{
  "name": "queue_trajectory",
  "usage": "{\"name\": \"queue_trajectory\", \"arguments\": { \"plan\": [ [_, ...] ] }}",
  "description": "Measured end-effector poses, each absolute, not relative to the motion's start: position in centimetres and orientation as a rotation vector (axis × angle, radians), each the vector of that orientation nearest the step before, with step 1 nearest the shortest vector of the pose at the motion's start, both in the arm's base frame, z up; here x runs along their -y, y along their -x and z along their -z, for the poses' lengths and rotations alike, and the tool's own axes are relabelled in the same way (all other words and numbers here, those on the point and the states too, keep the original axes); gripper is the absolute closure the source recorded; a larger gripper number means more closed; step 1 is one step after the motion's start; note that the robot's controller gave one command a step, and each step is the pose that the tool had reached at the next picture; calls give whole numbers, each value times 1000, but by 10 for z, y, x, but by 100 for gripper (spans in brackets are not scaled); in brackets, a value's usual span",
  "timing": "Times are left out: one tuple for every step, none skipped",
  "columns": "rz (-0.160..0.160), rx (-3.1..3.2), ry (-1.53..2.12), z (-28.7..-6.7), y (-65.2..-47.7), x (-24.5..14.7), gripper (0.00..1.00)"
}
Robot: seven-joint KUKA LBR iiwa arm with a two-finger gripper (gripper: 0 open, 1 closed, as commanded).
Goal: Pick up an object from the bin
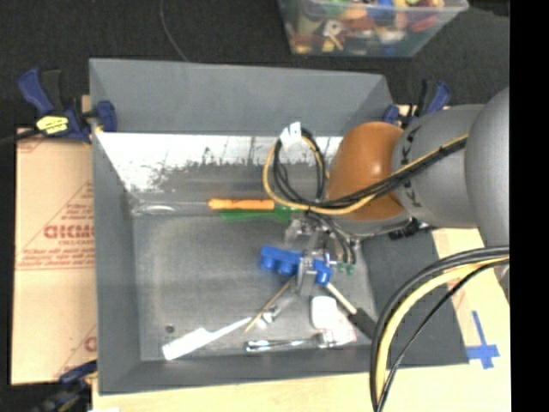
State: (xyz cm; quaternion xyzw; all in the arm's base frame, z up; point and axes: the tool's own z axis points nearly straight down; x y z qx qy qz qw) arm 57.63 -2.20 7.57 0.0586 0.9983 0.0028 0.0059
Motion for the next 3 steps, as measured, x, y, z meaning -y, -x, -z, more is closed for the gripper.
{"name": "queue_trajectory", "arguments": {
  "plan": [
    [-22, -3129, -189, -80, -578, 16, 100],
    [-22, -3127, -188, -80, -579, 16, 100],
    [-16, -3132, -186, -111, -576, 18, 100]
  ]
}}
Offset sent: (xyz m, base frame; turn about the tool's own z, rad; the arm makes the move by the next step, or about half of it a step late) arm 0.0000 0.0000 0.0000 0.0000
